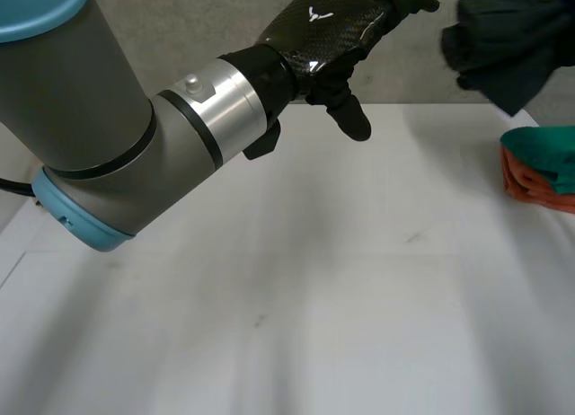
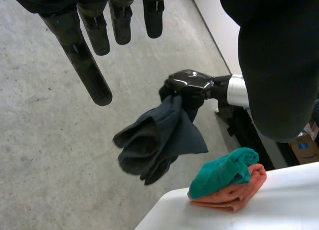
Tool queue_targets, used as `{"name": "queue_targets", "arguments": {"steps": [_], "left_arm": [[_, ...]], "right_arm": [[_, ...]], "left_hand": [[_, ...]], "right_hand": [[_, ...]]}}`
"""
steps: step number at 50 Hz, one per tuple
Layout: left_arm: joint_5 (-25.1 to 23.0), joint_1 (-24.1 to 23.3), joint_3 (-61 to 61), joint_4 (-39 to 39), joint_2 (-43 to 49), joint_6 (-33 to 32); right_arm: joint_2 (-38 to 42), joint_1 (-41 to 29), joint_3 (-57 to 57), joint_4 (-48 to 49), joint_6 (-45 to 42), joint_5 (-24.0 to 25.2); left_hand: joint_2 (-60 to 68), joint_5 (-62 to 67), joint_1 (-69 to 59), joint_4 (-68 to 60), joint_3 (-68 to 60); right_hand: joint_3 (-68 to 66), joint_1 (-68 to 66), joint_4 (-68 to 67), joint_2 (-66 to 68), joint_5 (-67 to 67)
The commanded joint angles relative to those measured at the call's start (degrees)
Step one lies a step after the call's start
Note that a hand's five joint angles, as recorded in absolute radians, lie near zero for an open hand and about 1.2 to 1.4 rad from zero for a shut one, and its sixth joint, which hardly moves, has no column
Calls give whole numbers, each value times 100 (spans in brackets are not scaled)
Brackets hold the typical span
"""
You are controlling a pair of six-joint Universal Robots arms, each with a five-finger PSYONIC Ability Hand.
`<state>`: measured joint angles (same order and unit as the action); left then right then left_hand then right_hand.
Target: Fold the laundry.
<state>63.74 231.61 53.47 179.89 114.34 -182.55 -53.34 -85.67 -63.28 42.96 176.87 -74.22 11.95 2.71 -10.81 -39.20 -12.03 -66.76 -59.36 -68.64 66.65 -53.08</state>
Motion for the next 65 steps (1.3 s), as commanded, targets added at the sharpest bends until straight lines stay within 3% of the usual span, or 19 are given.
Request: {"name": "queue_targets", "arguments": {"steps": [1, 7, 14, 15, 16, 17, 18, 21, 29, 35, 40, 42, 46, 49, 50, 53, 57, 61, 65], "left_arm": [[130, -19, 138, -33, 70, -9], [183, -37, 305, -24, 88, -35], [183, -54, 393, -16, 88, -35], [183, -54, 384, -16, 88, -35], [183, -54, 384, -16, 88, -35], [192, -63, 384, -16, 79, -35], [192, -63, 384, -7, 79, -35], [183, -81, 384, -7, 71, -35], [183, -107, 384, -7, 9, -44], [183, -107, 375, 2, -35, -26], [201, -72, 331, 2, -184, -9], [323, -19, 270, 2, -272, -9], [964, 165, 120, -7, -404, -35], [1544, 568, 76, -7, -483, -79], [1737, 926, 68, -24, -509, -105], [1914, 1561, 103, -77, -501, -254], [1941, 2465, 173, -77, -239, -1165], [1915, 2941, 60, 63, 551, -2289], [1853, 3354, -134, 650, 1411, -3353]], "right_arm": [[1632, 823, 1299, 2, 173, 741], [2704, 1402, 1959, 11, 190, 1286], [3189, 1641, 1916, -33, 217, 1841], [3137, 1658, 1776, -76, 173, 1841], [3076, 1685, 1697, -85, 164, 1815], [2936, 1746, 1548, -94, 164, 1684], [2821, 1773, 1459, -103, 164, 1570], [2374, 1826, 1153, -365, 129, 1332], [818, 2045, 176, -1675, -634, 1419], [8, 2493, 35, -3082, -2356, 876], [-519, 2476, 123, -3066, -3779, -511], [-669, 2328, 123, -2785, -3827, -672], [-1142, 1599, -158, -2082, -3353, -489], [-1950, 879, -807, -1564, -2756, -77], [-2083, 737, -957, -1484, -2658, 21], [-2338, -16, -1483, -1404, -2386, 407], [-2330, -1219, -2090, -1518, -2455, 584], [-2269, -2030, -2696, -1807, -2814, 549], [-2068, -2357, -3337, -1975, -3349, 418]], "left_hand": [[-56, -132, -58, 2781, 64], [-56, -132, -58, 2781, 64], [-56, -132, -58, 2781, 64], [-56, -132, -58, 2781, 64], [-56, -132, -58, 2781, 64], [-56, -132, -58, 2781, 64], [-56, -132, -58, 2781, 64], [-56, -132, -58, 2781, 64], [-56, -132, -58, 2781, 64], [-56, -132, -58, 2781, 64], [-73, -149, -41, 2798, 81], [-106, -182, -8, 2831, 114], [-195, -271, 81, 2920, 203], [-195, -271, 81, 2920, 203], [-195, -271, 81, 2920, 203], [-195, -271, 81, 2920, 203], [-195, -271, 81, 2920, 203], [-195, -271, 81, 2920, 203], [-195, -271, 81, 2920, 203]], "right_hand": [[-1324, -2064, -1136, 1335, -1692], [-1324, -2064, -1136, 1335, -1692], [-1324, -2064, -1136, 1335, -1692], [1118, 378, 1306, -1107, 750], [2392, 1651, 2580, -2380, 2024], [5069, 4328, 5257, -5057, 4701], [5676, 4936, 5864, -5665, 5308], [5676, 4936, 5864, -5665, 5308], [5676, 4936, 5864, -5665, 5308], [5676, 4936, 5864, -5665, 5308], [5676, 4936, 5864, -5665, 5308], [5676, 4936, 5864, -5665, 5308], [5676, 4936, 5864, -5665, 5308], [5676, 4936, 5864, -5665, 5308], [5676, 4936, 5864, -5665, 5308], [5676, 4936, 5864, -5665, 5308], [5676, 4936, 5864, -5665, 5308], [5676, 4936, 5864, -5665, 5308], [5676, 4936, 5864, -5665, 5308]]}}
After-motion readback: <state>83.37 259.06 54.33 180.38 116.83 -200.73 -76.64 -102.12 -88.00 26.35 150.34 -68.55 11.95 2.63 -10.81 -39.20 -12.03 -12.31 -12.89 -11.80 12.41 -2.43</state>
